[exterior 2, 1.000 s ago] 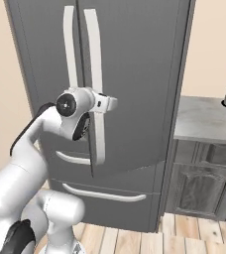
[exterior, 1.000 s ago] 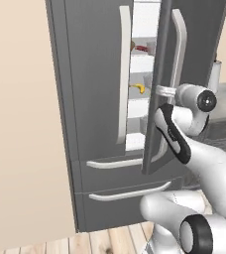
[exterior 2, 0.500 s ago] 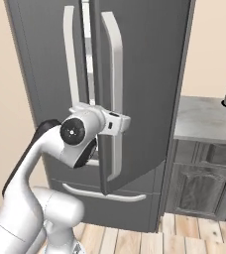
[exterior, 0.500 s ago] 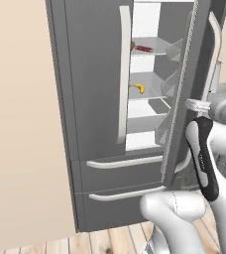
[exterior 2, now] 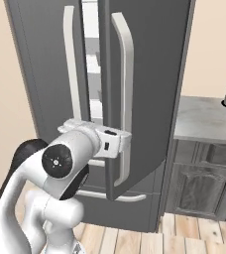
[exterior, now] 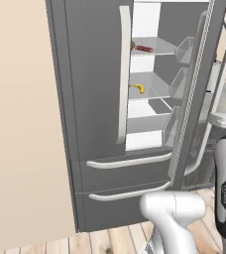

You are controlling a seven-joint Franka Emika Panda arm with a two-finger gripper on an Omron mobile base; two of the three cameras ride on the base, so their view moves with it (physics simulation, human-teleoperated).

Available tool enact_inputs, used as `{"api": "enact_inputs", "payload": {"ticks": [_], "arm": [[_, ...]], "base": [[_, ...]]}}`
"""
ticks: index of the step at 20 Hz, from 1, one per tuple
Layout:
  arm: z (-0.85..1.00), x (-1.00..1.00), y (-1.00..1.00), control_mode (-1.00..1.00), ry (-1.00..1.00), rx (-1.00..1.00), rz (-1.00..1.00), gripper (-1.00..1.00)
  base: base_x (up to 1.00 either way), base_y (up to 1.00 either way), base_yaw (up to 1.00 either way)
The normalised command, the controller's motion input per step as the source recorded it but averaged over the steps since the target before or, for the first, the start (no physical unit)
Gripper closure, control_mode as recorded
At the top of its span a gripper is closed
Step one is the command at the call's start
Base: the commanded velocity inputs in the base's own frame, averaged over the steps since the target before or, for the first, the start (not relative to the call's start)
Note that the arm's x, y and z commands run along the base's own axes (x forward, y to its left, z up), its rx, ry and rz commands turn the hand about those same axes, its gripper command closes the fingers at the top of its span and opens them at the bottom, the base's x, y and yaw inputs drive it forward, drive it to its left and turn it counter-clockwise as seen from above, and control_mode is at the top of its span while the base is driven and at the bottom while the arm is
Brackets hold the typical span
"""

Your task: Open the fridge, remove the banana, mushroom, and steak, and place them on any counter.

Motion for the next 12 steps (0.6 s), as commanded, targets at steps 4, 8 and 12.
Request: {"api": "enact_inputs", "payload": {"ticks": [4,8,12], "arm": [[0.54,-0.85,0.14,-1.00,0.03,-0.11,0.00,-1.00],[0.55,-0.29,0.47,-1.00,0.45,-0.24,-0.06,-1.00],[0.24,0.00,0.80,-1.00,0.35,-0.24,-0.16,-1.00]], "base": [[0.00,0.00,0.00],[0.00,0.00,0.00],[0.00,0.00,0.00]]}}
